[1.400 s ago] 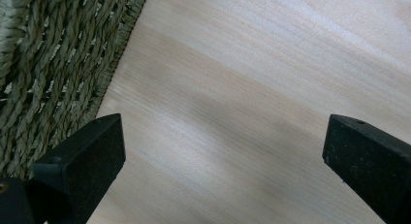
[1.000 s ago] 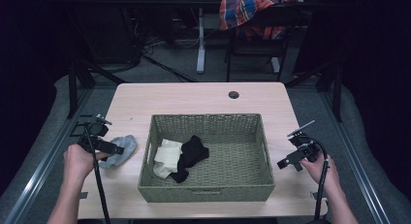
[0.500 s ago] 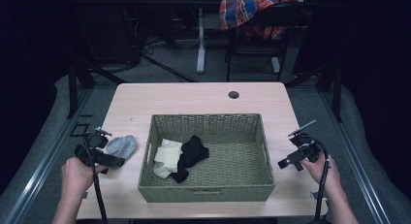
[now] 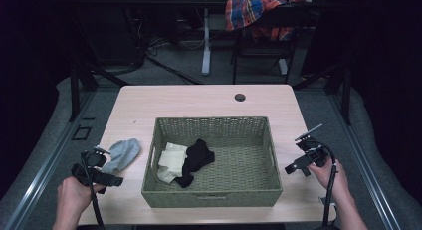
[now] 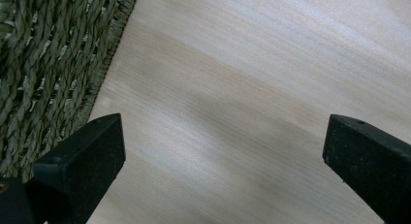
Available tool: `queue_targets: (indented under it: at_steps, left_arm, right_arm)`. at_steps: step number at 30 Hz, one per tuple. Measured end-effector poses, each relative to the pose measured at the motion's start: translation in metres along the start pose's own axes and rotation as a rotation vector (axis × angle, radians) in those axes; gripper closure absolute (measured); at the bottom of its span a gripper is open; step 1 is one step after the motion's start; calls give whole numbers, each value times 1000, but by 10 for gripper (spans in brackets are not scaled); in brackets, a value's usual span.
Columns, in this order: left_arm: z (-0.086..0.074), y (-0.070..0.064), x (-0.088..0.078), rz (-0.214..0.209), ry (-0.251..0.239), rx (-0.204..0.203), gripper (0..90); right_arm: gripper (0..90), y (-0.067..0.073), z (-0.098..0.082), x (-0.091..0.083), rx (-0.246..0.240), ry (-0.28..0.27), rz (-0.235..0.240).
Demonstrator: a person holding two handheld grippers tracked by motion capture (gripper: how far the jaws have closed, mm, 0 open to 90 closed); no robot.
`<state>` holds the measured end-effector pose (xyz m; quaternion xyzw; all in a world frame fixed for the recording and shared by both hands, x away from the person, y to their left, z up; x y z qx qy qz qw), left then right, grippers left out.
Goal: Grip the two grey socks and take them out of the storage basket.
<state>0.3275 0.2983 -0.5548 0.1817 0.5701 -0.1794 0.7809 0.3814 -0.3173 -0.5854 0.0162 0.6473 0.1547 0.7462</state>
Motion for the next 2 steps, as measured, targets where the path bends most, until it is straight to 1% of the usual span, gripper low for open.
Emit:
queue_targets:
  at_steps: [1, 2]
  left_arm:
    - [0, 0, 0, 4, 0, 0, 1]
    - [0, 0, 1, 10, -2, 2, 1]
  right_arm:
    - [12, 1, 0, 2, 18, -24, 5]
    - [12, 1, 0, 1, 7, -10, 10]
Point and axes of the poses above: each handheld gripper's, and its own axes: x roughly forward along the jaws, z roughly out of its top, y roughly to its left, the point moved 6 cm from there along x, roughly forward along the jaws, and after that the axes turned 12 degrees about x, right-handed, at the moved point
